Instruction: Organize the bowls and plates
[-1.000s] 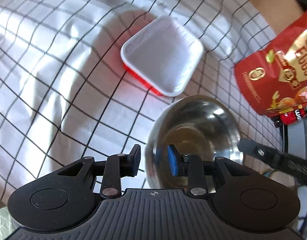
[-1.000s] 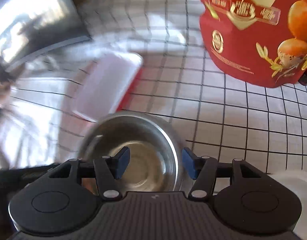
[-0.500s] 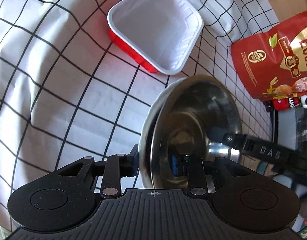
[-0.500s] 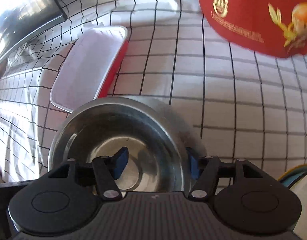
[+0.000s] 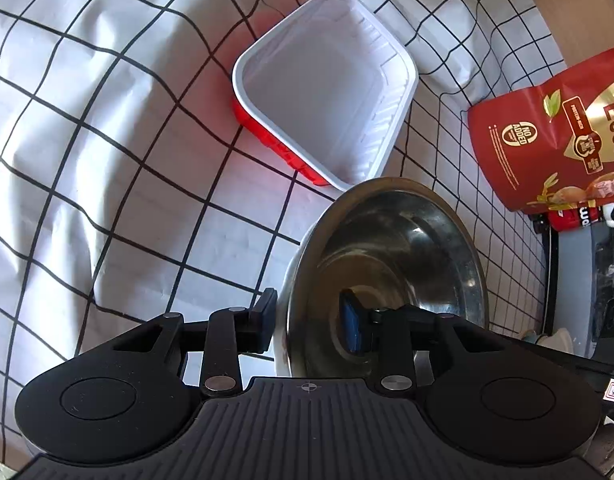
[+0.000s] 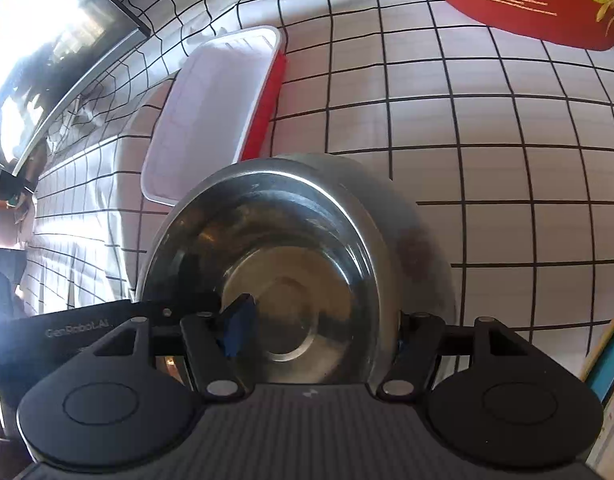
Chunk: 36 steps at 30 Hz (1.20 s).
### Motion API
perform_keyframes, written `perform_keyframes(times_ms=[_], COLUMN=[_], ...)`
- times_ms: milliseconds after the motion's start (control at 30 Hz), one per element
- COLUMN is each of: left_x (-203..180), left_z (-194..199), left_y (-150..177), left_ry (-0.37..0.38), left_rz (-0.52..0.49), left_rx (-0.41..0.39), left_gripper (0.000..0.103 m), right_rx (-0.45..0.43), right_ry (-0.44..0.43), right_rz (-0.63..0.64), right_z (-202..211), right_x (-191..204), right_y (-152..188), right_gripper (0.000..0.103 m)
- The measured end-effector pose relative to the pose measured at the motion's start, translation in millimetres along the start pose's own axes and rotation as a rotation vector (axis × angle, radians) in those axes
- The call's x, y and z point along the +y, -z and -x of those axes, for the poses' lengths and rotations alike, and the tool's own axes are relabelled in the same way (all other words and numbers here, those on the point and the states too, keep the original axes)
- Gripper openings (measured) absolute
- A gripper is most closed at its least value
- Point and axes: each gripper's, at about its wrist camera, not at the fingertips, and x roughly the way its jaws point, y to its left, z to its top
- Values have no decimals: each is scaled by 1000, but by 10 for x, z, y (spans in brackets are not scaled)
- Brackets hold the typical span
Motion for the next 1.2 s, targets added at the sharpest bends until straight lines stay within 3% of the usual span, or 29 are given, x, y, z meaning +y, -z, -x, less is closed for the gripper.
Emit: perform_keyframes(times_ms=[267, 400, 467, 533, 667, 767, 867, 1033, 1100, 1200], left_x=[22, -79, -220, -394, -849, -1255, -1560, -1808, -1875, -2005], left_z=[225, 504, 682, 811, 834, 701, 475, 87, -7, -146], left_y=[34, 62, 86, 116, 190, 307, 442, 682, 765, 871], left_ry=[-2, -30, -39, 20, 238, 241, 223, 279, 268, 159], left_rz=[2, -28, -65, -112, -227, -346, -438, -487, -497, -488], left_rx=[-47, -144, -212, -257, -257, -216, -127, 73, 95, 82], left_gripper=[37, 36, 36, 36, 36, 36, 36, 36, 36, 36], right_rx=[-81, -148, -227, -319, -515, -595, -571, -469, -424, -360], right_ry=[13, -5, 16, 63, 212, 304, 334, 391, 389, 340], right_rz=[53, 94, 130, 153, 181, 166, 110, 11, 5, 38], right_z=[399, 813, 1102, 1367, 1797, 1968, 2035, 1967, 1868, 1737], right_x=[-74, -179, -255, -316, -496, -652, -901, -1302, -1429, -1622], right_y=[21, 74, 119, 162, 295, 409, 503, 719, 788, 809], right_gripper=[66, 66, 66, 66, 68, 71, 71, 71, 71, 71])
